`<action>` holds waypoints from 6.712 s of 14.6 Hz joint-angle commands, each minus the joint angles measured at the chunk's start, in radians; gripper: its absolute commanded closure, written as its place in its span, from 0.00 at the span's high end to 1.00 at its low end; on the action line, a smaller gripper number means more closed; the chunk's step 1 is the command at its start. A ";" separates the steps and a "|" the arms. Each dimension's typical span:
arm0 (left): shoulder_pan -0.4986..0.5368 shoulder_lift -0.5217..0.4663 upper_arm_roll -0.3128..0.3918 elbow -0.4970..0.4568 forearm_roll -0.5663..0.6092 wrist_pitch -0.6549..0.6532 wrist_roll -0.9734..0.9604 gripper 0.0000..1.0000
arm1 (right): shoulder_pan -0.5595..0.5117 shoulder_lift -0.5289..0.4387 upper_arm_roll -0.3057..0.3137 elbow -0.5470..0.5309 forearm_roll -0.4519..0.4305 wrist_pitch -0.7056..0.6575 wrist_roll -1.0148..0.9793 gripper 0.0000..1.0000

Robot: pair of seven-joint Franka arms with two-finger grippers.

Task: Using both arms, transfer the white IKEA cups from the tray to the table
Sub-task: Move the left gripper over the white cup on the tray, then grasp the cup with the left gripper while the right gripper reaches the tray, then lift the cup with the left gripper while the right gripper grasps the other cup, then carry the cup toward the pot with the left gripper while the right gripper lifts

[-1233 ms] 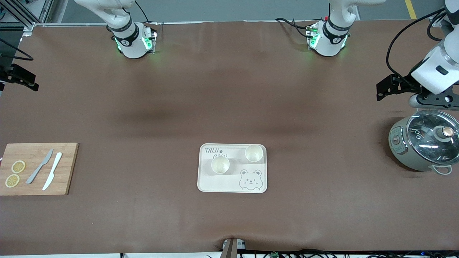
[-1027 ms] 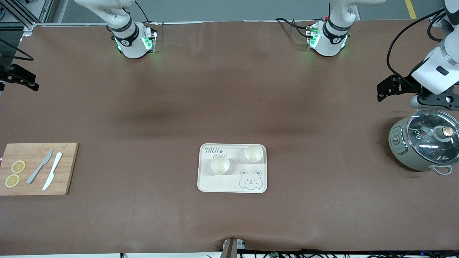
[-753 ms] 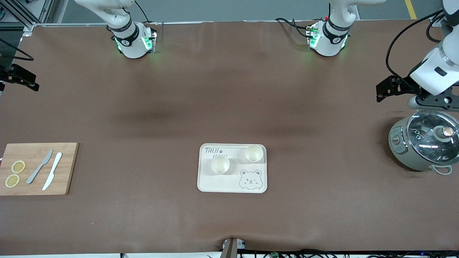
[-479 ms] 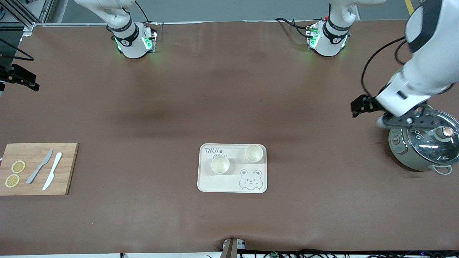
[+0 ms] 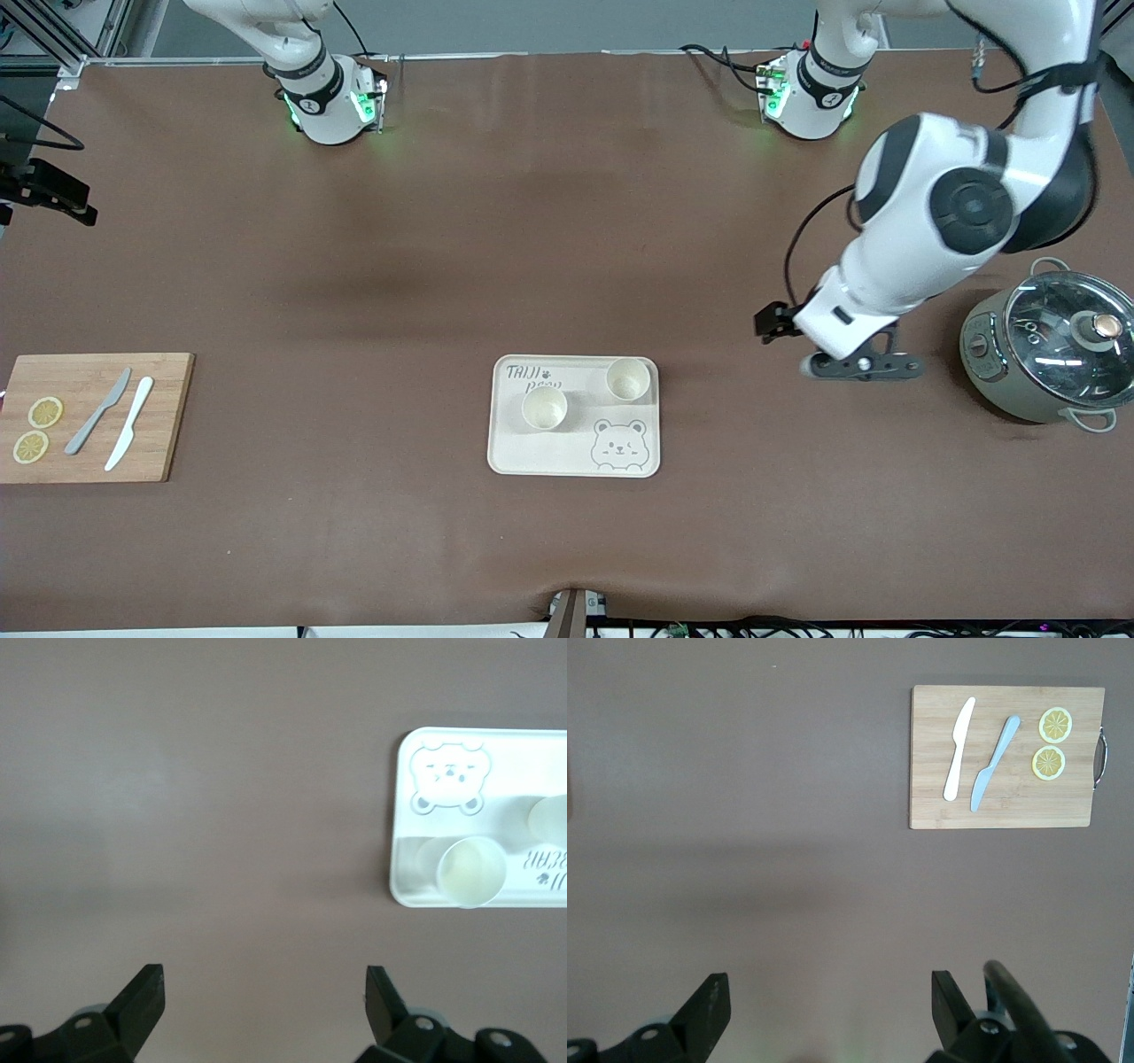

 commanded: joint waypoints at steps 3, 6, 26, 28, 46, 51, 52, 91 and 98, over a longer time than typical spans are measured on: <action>-0.068 -0.015 0.001 -0.186 -0.004 0.265 -0.139 1.00 | -0.004 0.016 0.003 0.014 0.012 0.005 -0.002 1.00; -0.117 -0.008 0.002 -0.257 0.001 0.354 -0.208 1.00 | -0.005 0.019 0.005 0.014 0.016 0.016 -0.002 1.00; -0.241 0.369 0.013 -0.036 0.228 0.549 -0.480 1.00 | 0.320 0.247 0.006 0.012 0.245 0.349 0.463 1.00; -0.241 0.372 0.013 -0.035 0.231 0.551 -0.480 1.00 | 0.390 0.312 0.006 0.035 0.245 0.415 0.550 1.00; -0.255 0.423 0.013 0.019 0.296 0.574 -0.604 0.00 | 0.596 0.770 0.002 0.253 0.184 0.697 0.768 1.00; -0.253 0.407 0.013 0.008 0.296 0.557 -0.607 0.00 | 0.624 0.830 0.000 0.263 0.159 0.766 0.803 1.00; -0.250 0.388 0.011 0.005 0.297 0.505 -0.607 0.00 | 0.627 0.832 0.000 0.263 0.153 0.768 0.805 1.00; 0.323 -0.415 -0.053 -0.898 -0.160 0.616 0.465 0.00 | 0.688 0.919 -0.001 0.261 0.043 0.907 0.889 0.17; 0.352 -0.346 -0.053 -0.981 -0.160 0.825 0.539 0.00 | 0.687 0.919 -0.001 0.260 0.046 0.909 0.891 0.00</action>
